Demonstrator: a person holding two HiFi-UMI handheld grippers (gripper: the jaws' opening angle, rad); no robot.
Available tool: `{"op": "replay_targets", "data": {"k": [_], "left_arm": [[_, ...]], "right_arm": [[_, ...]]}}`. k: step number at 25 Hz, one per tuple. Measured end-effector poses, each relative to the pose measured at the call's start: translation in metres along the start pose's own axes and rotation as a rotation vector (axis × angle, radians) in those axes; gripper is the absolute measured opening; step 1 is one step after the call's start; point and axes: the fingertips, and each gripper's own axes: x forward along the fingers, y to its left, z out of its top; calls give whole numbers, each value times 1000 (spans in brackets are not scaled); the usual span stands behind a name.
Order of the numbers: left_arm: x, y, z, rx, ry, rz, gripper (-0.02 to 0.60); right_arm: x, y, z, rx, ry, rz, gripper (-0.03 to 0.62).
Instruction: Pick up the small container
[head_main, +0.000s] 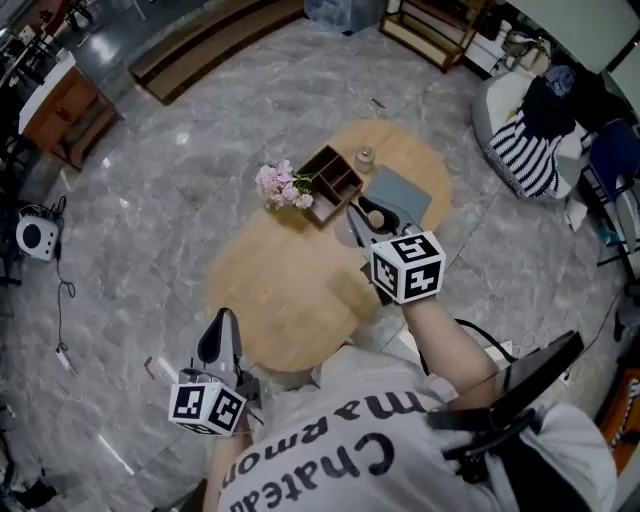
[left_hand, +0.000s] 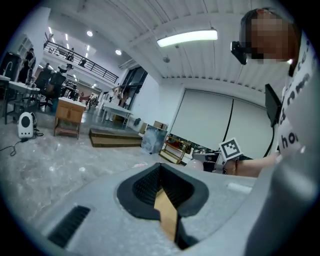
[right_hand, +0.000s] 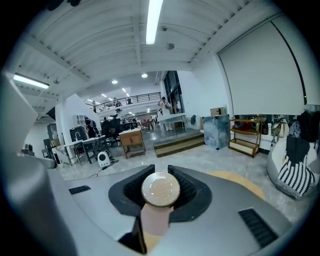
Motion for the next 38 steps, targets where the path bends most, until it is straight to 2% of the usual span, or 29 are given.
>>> {"op": "replay_targets", "data": {"k": [9,15,20,27,38], "left_arm": [[35,-37,68,56,-134,-104,14],[29,-73,90,49,-198,-245,14],[7,-76,90,88,-192,-296,14],[-43,-57,76,119,-133,-365,14],[-108,-19,56,128,-72,-409,14]], "right_arm": [[-59,23,93,-45,-191,47,86],[-105,37,113,-57,-278,35,87],[-132,51,102,-48,-287,-36,87],[-167,94,66,-26,-247,-123,87],[-204,166,6,23,-168,-196,87]]}}
